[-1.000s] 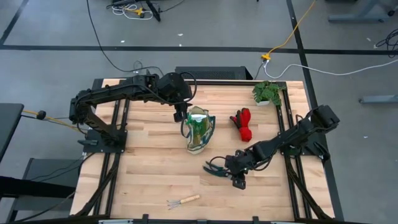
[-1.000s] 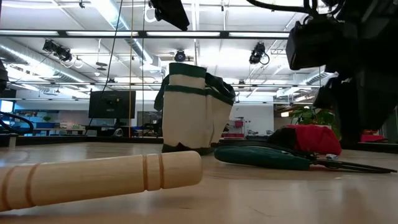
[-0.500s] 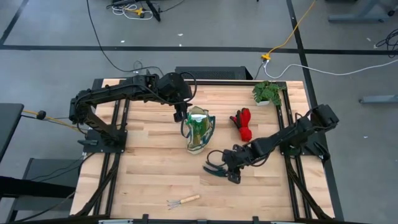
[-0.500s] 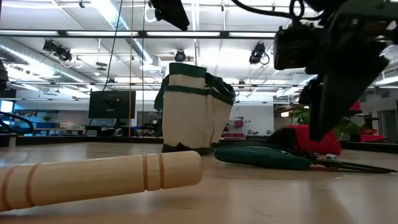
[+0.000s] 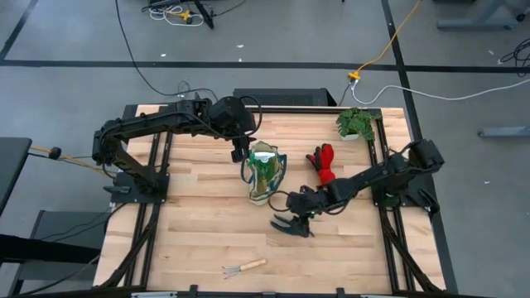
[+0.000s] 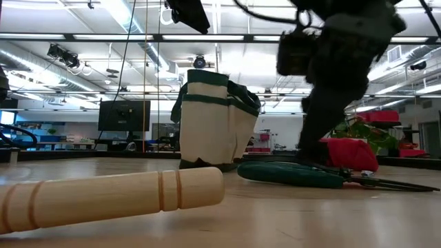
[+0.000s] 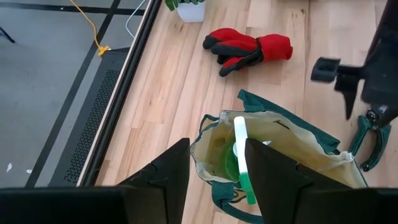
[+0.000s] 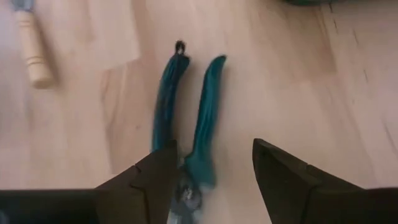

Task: Pick & Place Garden tools in Gardening bag
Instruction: Put the green shear scissors into the brown gardening bag

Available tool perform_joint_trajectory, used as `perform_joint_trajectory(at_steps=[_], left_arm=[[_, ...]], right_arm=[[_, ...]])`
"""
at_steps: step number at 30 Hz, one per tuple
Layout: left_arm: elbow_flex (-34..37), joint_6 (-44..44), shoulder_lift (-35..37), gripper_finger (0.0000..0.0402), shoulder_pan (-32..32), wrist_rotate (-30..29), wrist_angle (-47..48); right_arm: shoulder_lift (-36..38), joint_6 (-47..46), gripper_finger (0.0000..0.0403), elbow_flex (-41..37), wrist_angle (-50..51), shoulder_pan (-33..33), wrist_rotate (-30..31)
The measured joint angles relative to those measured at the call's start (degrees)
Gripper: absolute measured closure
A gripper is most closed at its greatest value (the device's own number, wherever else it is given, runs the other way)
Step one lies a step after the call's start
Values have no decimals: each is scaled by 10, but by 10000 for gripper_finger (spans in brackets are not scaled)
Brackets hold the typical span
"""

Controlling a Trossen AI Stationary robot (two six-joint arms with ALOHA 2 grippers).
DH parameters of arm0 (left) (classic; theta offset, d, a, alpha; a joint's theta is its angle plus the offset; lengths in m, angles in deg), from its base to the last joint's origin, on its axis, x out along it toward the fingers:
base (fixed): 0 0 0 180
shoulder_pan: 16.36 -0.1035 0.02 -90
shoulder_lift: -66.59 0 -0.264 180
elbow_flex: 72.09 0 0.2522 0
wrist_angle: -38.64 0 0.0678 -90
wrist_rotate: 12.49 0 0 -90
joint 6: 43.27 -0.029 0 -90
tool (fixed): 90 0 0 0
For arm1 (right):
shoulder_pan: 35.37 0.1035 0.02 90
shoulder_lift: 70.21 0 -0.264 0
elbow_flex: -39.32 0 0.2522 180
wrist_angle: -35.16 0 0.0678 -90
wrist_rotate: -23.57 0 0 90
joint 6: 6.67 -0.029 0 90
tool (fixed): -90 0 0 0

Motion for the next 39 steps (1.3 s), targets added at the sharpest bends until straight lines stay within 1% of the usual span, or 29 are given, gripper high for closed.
perform_joint_trajectory(at_steps=[5,8,11,18,31,39], left_arm=[[0,1,0,239,0,0,1],[0,4,0,239,0,0,1],[0,5,0,239,0,0,1],[0,5,0,239,0,0,1],[0,5,0,239,0,0,1],[0,5,0,239,0,0,1]], right_arm=[[-60,46,195,74,60,-7,5],[-88,75,195,121,113,-7,30],[-106,77,195,142,143,-7,40],[-114,46,195,143,146,-6,35],[-114,31,195,143,136,1,26],[-146,29,195,144,122,6,26]])
